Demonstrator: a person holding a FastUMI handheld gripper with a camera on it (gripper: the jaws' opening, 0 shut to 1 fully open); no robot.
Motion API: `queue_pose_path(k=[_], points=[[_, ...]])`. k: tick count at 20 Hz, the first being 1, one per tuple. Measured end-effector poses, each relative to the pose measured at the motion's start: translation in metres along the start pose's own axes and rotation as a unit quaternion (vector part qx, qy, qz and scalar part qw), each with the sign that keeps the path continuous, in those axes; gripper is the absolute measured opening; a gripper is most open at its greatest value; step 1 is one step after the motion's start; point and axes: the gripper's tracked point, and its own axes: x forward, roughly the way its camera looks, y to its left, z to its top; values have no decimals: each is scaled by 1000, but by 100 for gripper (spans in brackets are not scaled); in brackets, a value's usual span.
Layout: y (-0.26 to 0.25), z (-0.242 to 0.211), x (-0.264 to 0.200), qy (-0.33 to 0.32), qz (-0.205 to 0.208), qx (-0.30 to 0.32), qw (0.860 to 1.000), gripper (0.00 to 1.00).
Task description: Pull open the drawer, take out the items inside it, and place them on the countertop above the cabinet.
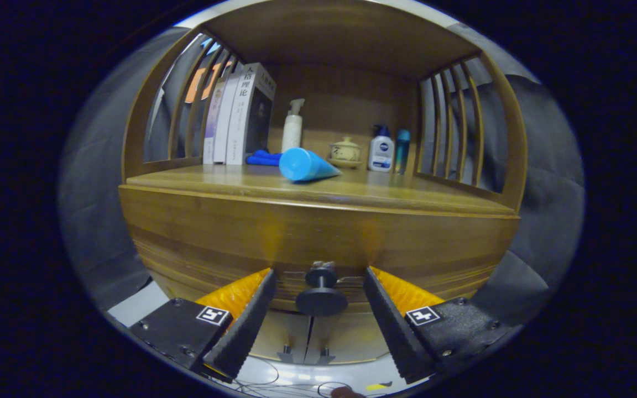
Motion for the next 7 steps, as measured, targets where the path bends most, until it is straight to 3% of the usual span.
queue_pose_path(k=[7], points=[[6, 41, -60, -50, 30, 11, 998, 100]])
